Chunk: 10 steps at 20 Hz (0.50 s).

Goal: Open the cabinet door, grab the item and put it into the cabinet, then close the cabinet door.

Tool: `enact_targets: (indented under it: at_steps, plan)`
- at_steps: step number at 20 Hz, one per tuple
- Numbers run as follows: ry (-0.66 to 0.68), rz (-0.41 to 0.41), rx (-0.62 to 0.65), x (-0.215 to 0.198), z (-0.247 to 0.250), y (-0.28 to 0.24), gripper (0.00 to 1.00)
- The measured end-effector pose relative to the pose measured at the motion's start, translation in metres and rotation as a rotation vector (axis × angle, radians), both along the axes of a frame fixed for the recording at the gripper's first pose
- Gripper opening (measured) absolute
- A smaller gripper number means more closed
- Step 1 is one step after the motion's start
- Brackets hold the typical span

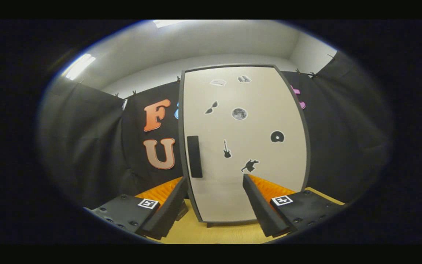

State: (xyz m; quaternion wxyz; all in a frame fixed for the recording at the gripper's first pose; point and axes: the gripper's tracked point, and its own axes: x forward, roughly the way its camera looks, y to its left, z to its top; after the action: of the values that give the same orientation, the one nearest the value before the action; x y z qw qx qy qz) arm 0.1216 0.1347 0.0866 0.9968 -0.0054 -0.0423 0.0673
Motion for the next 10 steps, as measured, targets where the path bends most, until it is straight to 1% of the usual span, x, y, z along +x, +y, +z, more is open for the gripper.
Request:
enact_targets:
  at_steps: [2,6,10]
  plan:
    - [-0.004,0.009,-0.019,0.028,0.009,0.014,0.96]
    - [0.015,0.028,-0.055,0.08,0.007,0.043,0.97]
    - [0.032,0.012,-0.09,0.114,-0.004,0.063,0.97]
